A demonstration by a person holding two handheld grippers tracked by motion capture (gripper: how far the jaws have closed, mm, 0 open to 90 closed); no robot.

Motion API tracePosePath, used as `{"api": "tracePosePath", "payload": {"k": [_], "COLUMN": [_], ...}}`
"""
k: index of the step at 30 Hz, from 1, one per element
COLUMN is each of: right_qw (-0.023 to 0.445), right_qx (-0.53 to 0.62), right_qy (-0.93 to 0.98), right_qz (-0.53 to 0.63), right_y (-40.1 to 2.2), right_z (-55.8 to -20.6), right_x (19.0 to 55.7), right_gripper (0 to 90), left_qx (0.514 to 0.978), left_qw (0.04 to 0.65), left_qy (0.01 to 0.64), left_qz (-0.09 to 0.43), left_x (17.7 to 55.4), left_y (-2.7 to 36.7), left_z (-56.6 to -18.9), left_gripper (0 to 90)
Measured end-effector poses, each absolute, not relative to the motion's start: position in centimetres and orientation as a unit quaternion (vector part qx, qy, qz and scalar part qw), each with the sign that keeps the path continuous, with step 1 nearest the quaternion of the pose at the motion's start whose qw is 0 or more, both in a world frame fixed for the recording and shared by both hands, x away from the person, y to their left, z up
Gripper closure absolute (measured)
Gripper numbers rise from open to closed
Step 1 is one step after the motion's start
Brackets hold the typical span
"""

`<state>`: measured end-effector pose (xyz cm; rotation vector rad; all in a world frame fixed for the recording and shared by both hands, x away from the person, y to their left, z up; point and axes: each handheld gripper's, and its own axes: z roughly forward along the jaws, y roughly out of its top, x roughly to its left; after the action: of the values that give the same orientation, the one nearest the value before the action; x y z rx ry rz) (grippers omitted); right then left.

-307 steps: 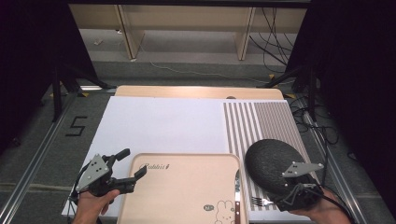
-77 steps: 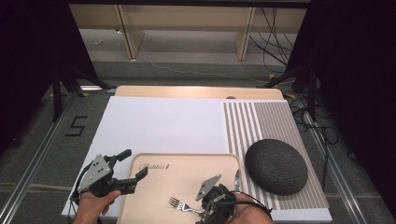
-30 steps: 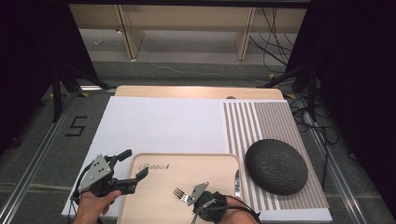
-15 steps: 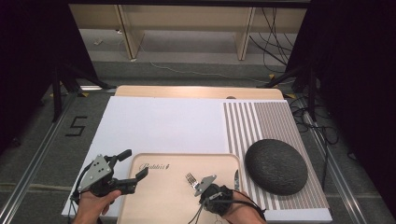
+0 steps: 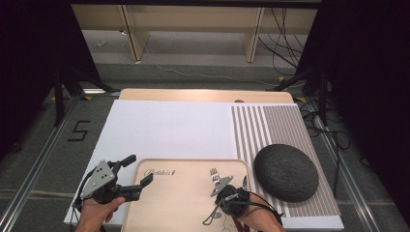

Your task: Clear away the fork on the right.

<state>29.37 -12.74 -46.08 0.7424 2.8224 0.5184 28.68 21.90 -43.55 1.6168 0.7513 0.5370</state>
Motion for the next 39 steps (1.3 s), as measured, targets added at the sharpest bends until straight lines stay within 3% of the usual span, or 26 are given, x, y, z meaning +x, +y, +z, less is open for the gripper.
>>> {"api": "tracePosePath", "payload": {"k": [32, 33, 35, 39], "right_qw": [0.085, 0.079, 0.077, 0.084], "right_qx": [0.296, 0.300, 0.305, 0.319], "right_qy": [0.935, 0.932, 0.927, 0.911], "right_qz": [0.177, 0.187, 0.205, 0.248], "right_y": [-16.4, -16.5, -16.7, -17.1], "right_z": [-45.4, -45.2, -45.0, -44.7], "right_x": [30.1, 30.2, 30.2, 30.6], "right_gripper": [90.0, 87.5, 69.9, 48.5], "left_qx": [0.696, 0.696, 0.697, 0.695], "left_qw": [0.597, 0.597, 0.596, 0.599], "left_qy": [0.325, 0.325, 0.325, 0.325], "left_qz": [0.231, 0.231, 0.231, 0.230], "left_x": [28.7, 28.7, 28.7, 28.8], "left_y": [21.9, 21.9, 21.9, 21.9], "left_z": [-43.5, -43.6, -43.6, -43.6], "left_gripper": [15.7, 15.7, 15.7, 15.7]}}
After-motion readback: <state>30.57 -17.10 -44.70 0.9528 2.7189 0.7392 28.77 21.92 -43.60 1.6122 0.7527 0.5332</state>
